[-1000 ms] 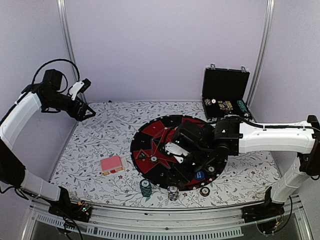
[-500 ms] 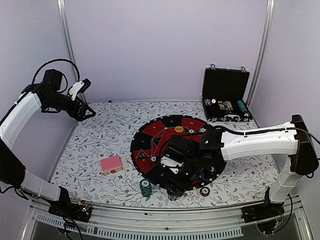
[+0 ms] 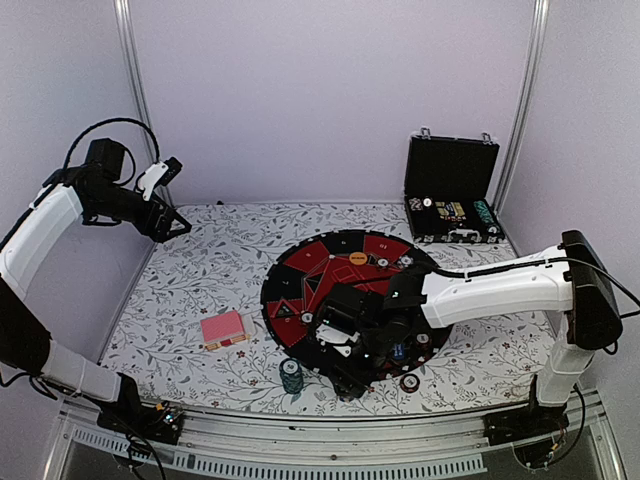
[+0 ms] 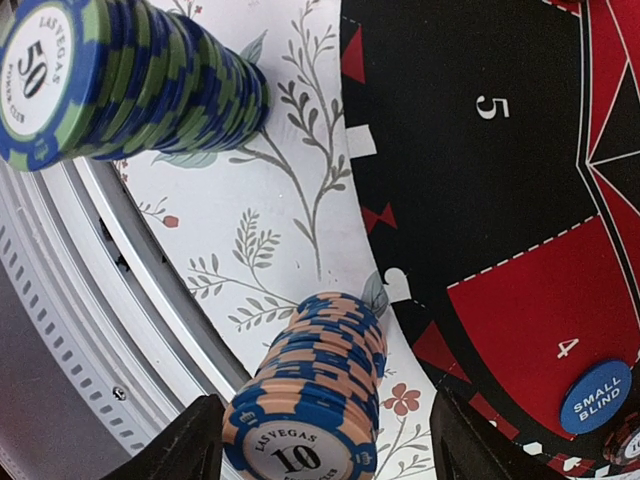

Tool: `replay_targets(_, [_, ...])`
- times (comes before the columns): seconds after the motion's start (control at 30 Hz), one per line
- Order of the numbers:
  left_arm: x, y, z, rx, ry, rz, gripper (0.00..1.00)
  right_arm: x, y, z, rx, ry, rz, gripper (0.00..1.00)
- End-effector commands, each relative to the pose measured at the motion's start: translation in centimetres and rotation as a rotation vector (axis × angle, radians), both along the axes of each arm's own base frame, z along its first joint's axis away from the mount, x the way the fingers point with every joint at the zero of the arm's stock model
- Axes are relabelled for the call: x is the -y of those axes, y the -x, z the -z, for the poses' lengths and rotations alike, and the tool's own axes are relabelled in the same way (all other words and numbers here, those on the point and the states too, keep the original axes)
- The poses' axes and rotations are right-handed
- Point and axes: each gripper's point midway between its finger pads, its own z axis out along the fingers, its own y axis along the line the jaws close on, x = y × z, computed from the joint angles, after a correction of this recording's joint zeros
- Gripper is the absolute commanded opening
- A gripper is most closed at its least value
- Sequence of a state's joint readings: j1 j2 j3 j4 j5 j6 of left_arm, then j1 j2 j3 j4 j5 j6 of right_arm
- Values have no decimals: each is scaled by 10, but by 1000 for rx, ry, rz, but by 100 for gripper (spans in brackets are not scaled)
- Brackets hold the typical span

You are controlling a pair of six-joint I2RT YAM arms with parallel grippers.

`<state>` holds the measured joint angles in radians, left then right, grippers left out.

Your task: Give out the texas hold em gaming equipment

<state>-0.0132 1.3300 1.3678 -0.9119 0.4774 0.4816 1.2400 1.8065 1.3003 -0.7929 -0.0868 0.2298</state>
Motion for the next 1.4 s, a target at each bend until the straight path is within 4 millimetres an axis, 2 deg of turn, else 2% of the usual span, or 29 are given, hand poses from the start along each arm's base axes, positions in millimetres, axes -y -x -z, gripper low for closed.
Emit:
replay_targets(0.0, [3, 3, -7, 7, 0, 8, 100, -9, -2, 3, 15, -10, -24, 70])
replay_targets(0.47, [2, 3, -8, 9, -5, 6, 100, -7, -2, 0, 17, -13, -12, 45])
replay_targets(0.73, [2, 3, -9, 12, -5, 6, 100, -8, -5, -18, 40, -38, -1, 30])
replay_targets(0.9, [2, 2, -10, 14, -6, 4, 100, -11, -10, -35, 71, -63, 18, 25])
replay_targets(1.17, [2, 2, -10, 14, -6, 3, 100, -17, -35, -62, 107, -98, 65, 19])
replay_targets(1.37, [2, 2, -8, 12, -5, 6, 100, -23, -74, -77, 143, -129, 117, 17])
